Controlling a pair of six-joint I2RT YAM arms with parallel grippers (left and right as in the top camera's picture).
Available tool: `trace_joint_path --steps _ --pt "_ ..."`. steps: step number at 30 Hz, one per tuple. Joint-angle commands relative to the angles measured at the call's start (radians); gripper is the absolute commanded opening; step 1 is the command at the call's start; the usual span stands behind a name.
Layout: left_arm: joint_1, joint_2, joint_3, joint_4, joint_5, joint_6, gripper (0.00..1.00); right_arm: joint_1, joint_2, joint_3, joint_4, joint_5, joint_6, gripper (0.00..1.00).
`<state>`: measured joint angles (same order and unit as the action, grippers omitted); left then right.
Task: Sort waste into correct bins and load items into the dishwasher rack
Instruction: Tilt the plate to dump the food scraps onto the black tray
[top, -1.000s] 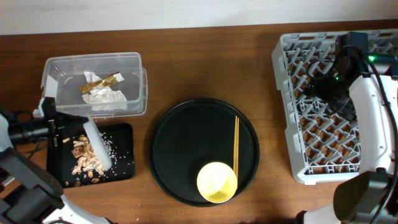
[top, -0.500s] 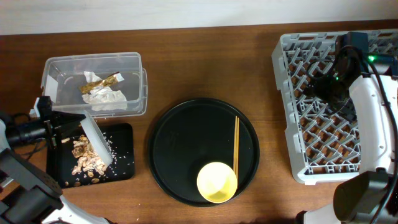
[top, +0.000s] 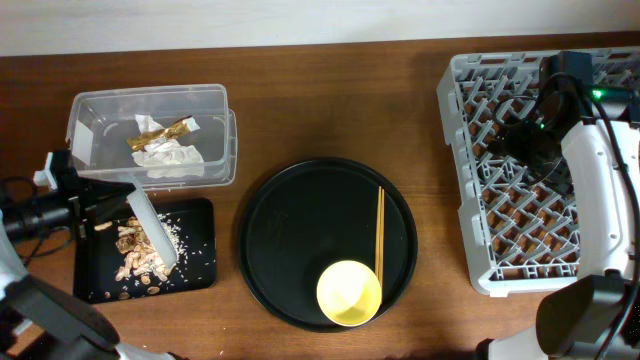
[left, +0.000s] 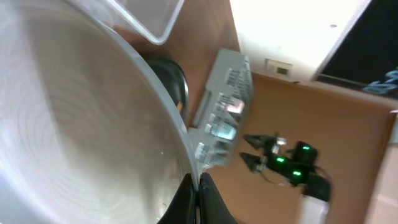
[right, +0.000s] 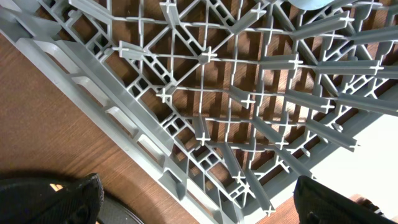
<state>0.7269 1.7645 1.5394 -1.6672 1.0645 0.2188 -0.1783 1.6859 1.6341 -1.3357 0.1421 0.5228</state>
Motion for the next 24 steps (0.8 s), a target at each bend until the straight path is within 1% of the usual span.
trace_joint_path --steps 1,2,4,6,14,17,19,21,24 --pt "0.005 -0.06 -0.004 -0.022 -0.047 -0.024 0.01 -0.005 0.003 0.002 -0.003 0.02 0.01 0.99" --pt "-0.002 -0.073 -0.008 -0.021 -0.052 -0.022 0.01 -0.005 0.003 0.002 -0.003 0.02 0.01 0.99" --pt "-0.007 -0.085 -0.008 0.037 -0.069 -0.021 0.01 -0.005 0.003 0.002 -0.003 0.02 0.01 0.99" --pt "-0.007 -0.085 -0.008 -0.022 -0.084 -0.025 0.01 -0.005 0.003 0.002 -0.003 0.02 0.01 0.99" --pt "-0.017 -0.095 -0.011 0.025 -0.089 -0.023 0.01 -0.005 0.003 0.002 -0.003 0.02 0.01 0.99" --pt "-0.017 -0.095 -0.011 0.01 -0.066 -0.023 0.01 -0.005 0.003 0.002 -0.003 0.02 0.01 0.99" --pt "-0.015 -0.095 -0.011 0.074 -0.059 -0.04 0.01 -0.005 0.003 0.002 -0.003 0.02 0.01 0.99" --pt "-0.005 -0.095 -0.011 0.08 -0.045 -0.08 0.01 -0.005 0.003 0.002 -0.003 0.02 0.01 0.99" --pt "0.029 -0.095 -0.011 0.117 0.012 -0.08 0.01 -0.005 0.003 0.002 -0.003 0.02 0.01 0.99"
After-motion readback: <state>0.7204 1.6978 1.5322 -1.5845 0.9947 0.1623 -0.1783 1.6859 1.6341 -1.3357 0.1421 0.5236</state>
